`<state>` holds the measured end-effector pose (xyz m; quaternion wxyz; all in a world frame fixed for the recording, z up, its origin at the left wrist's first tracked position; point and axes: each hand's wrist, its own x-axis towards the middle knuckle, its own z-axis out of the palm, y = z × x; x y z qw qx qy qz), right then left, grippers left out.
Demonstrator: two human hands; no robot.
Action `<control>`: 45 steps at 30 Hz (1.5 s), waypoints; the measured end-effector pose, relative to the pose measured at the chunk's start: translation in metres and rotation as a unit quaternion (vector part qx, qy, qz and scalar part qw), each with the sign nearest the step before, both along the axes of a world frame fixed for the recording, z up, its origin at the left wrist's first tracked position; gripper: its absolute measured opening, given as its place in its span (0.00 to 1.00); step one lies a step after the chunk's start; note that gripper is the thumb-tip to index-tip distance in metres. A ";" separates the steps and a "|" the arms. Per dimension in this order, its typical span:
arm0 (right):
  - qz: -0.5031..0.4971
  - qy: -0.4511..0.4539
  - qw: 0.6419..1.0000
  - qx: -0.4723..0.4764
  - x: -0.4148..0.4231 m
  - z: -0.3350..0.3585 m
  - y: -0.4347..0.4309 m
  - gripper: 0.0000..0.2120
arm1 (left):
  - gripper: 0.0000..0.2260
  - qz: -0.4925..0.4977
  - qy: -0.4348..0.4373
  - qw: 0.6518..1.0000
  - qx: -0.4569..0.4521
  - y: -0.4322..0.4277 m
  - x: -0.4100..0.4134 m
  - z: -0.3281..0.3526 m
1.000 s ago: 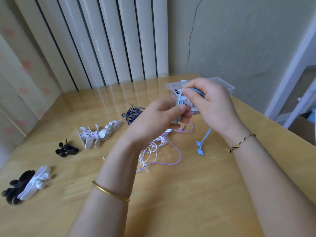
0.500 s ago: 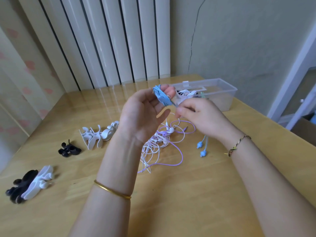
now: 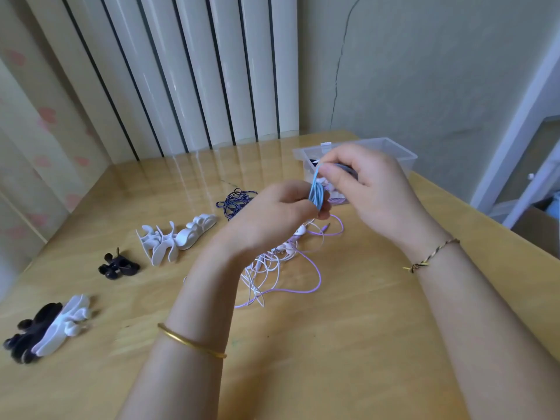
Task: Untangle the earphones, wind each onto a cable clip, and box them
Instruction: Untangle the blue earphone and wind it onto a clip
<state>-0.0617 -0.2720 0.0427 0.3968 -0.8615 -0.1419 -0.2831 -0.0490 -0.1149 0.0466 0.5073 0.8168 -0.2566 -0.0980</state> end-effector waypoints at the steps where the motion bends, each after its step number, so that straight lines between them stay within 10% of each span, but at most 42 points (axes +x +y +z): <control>1: -0.008 -0.007 1.000 0.014 0.003 -0.002 -0.003 0.05 | 0.13 -0.012 0.019 0.999 -0.028 0.001 -0.001 0.001; 17: 0.036 0.155 0.974 0.159 0.011 -0.020 0.018 0.10 | 0.12 0.092 0.243 0.883 -0.392 -0.003 0.012 -0.003; 27: 0.144 0.259 0.783 0.547 0.005 -0.012 0.028 0.10 | 0.12 0.142 0.213 0.855 -0.450 -0.014 0.014 -0.013; 45: 0.145 0.261 0.869 0.394 0.003 -0.015 0.033 0.04 | 0.17 0.055 0.257 0.825 -0.500 -0.010 0.017 -0.014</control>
